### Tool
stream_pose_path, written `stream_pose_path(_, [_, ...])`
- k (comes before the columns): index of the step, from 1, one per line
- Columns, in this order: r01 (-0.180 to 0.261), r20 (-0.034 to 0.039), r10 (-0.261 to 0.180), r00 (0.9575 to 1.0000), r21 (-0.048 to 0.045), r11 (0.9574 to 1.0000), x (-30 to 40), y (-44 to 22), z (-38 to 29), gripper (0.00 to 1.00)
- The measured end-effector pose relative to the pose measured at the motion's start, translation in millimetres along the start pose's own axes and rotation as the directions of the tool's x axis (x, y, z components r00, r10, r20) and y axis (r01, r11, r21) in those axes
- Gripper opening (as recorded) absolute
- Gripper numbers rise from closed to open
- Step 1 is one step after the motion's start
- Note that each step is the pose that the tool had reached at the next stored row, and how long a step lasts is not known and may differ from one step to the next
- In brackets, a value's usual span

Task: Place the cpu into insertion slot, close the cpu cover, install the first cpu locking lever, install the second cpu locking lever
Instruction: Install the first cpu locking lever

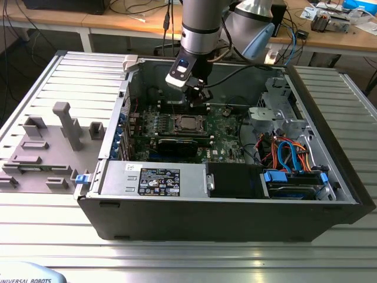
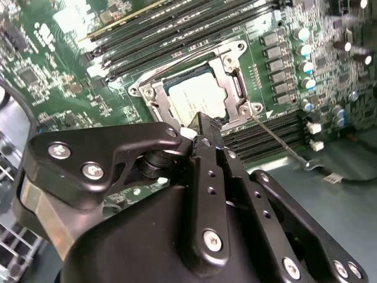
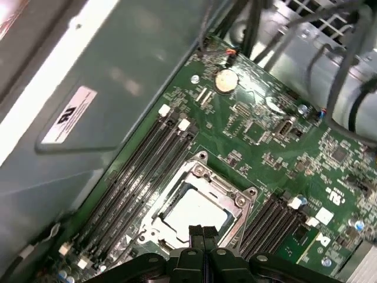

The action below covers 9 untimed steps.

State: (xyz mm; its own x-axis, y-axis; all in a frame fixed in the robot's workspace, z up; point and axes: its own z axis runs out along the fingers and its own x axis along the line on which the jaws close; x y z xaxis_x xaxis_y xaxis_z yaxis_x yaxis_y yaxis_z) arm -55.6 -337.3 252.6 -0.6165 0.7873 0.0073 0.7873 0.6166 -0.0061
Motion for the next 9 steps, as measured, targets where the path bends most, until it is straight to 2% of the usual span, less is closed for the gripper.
stream_pose_path(1, [0.034,0.0001,-0.034,0.9994,0.0002,0.9994,0.0,0.0,0.0,0.11])
stream_pose_path(6, [0.046,0.0002,-0.046,0.9989,0.0004,0.9989,0.0,0.0,0.0,0.11])
stream_pose_path(9, [0.119,0.0006,-0.119,0.9929,0.0009,0.9929,0.0,0.0,0.0,0.11])
